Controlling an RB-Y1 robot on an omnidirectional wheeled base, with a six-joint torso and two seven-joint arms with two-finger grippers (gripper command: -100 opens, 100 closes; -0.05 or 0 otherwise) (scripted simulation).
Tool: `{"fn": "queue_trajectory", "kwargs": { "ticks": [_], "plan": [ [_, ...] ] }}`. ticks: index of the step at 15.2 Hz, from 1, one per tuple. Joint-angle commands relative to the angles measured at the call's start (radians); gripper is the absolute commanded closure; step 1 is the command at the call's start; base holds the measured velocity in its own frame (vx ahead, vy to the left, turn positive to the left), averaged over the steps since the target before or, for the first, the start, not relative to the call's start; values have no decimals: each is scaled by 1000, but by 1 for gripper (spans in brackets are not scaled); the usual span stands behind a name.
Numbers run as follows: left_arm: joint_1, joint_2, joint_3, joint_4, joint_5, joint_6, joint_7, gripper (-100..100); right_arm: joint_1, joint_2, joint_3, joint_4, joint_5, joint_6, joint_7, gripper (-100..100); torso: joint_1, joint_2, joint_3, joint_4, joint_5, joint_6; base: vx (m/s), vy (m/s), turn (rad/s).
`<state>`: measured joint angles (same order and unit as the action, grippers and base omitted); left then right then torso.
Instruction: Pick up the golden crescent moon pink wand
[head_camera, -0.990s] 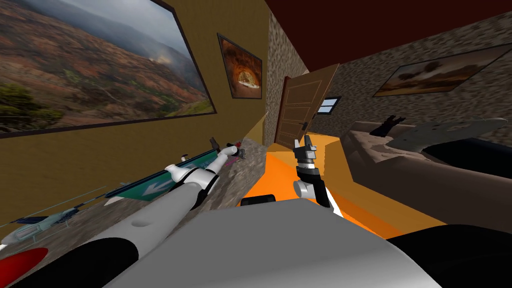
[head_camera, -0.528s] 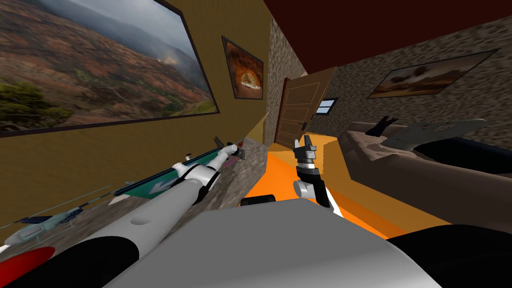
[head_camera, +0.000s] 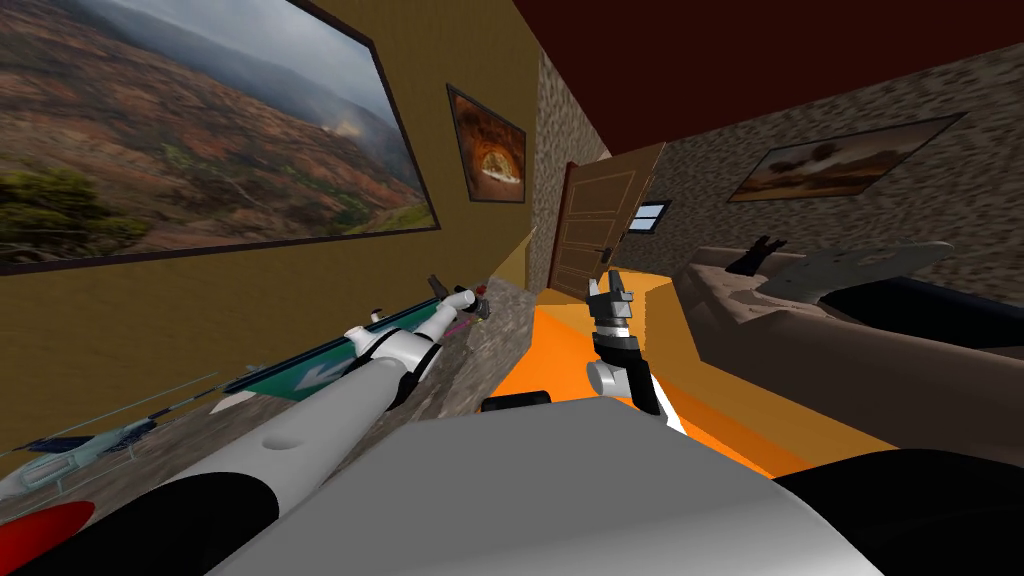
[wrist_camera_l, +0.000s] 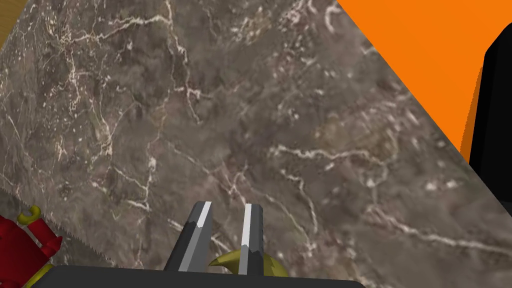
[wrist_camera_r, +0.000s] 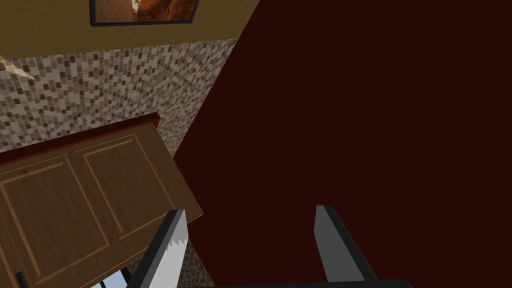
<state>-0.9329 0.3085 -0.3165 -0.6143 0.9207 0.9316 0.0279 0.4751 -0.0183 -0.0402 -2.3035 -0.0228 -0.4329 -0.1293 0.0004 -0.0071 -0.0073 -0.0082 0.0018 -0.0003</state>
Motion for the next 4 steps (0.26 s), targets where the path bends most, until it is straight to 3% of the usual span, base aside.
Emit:
{"fn": "queue_trajectory", "kwargs": {
  "ticks": [1, 3, 4],
  "plan": [
    [26, 0, -4, -31, -13, 1, 14, 100, 0, 0, 0, 0, 0, 0, 0, 0, 0, 0, 0, 0, 0, 0, 55, -51, -20],
    [2, 18, -10, -45, 14, 32, 19, 100, 0, 0, 0, 0, 0, 0, 0, 0, -1, -3, -2, -1, 0, 0, -7, -12, 55],
    [8, 7, -5, -25, 4, 11, 9, 100, 0, 0, 0, 0, 0, 0, 0, 0, 1, 0, 0, 0, 0, -1, -37, 11, 44]
  ]
}}
